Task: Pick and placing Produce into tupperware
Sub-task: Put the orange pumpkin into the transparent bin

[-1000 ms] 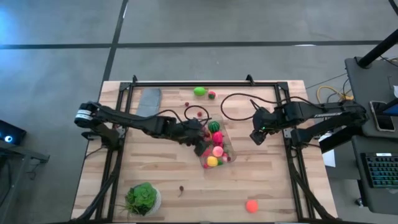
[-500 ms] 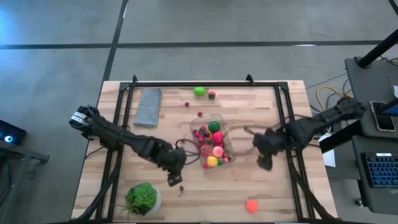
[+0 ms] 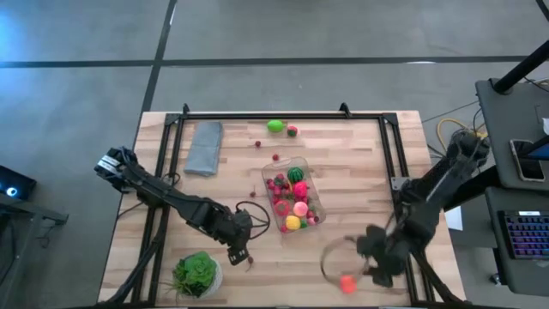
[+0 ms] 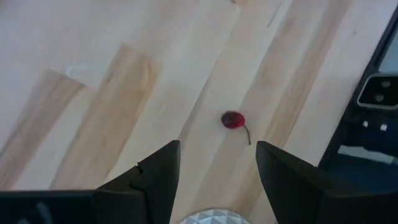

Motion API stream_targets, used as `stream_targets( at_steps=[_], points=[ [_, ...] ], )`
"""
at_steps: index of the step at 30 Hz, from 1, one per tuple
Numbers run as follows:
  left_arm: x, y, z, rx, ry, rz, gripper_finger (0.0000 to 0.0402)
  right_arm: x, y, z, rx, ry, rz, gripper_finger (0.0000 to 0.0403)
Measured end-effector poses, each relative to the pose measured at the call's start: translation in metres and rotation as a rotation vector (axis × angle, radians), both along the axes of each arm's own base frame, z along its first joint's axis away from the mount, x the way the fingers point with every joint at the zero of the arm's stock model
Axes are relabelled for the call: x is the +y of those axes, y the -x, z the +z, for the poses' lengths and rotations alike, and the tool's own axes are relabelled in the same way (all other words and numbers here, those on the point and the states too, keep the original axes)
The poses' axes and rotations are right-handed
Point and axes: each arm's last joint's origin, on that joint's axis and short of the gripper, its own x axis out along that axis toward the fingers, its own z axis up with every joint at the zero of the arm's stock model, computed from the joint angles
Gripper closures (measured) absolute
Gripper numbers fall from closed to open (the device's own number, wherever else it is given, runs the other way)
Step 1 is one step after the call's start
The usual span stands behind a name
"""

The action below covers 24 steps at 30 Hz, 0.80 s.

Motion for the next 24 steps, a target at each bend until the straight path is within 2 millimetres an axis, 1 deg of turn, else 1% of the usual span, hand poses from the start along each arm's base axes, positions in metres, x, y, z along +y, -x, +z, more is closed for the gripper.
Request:
stream_targets(
  at_steps=[3, 5, 8, 12, 15, 19, 22, 24],
  points=[
    [-0.003, 0.003, -0.004, 0.010, -0.006, -0.014, 0.0206, 0.024, 0.000, -0.014, 0.041, 0.032, 0.037, 0.0144],
    [-0.003, 0.005, -0.007, 0.019, -0.015, -0.023, 0.0206, 0.041, -0.001, -0.020, 0.049, 0.062, 0.054, 0.0145],
    [-0.002, 0.007, -0.012, 0.022, -0.048, -0.069, 0.0206, 0.062, -0.008, -0.025, 0.047, 0.124, 0.058, 0.0145],
    [-0.001, 0.008, -0.014, 0.023, -0.066, -0.111, 0.0206, 0.085, -0.024, -0.031, 0.042, 0.219, 0.058, 0.0145],
    [-0.002, 0.008, -0.014, 0.018, -0.076, -0.136, 0.0206, 0.099, -0.033, -0.041, 0.079, 0.281, 0.058, 0.0145],
    [-0.002, 0.008, -0.014, 0.011, -0.088, -0.168, 0.0206, 0.115, -0.042, -0.050, 0.108, 0.290, 0.026, 0.0145],
    [-0.002, 0.008, -0.014, 0.006, -0.097, -0.193, 0.0206, 0.122, -0.047, -0.057, 0.129, 0.303, -0.009, 0.0145],
    [-0.002, 0.008, -0.014, 0.003, -0.103, -0.208, 0.0206, 0.123, -0.049, -0.061, 0.149, 0.320, -0.042, 0.0145]
  ],
)
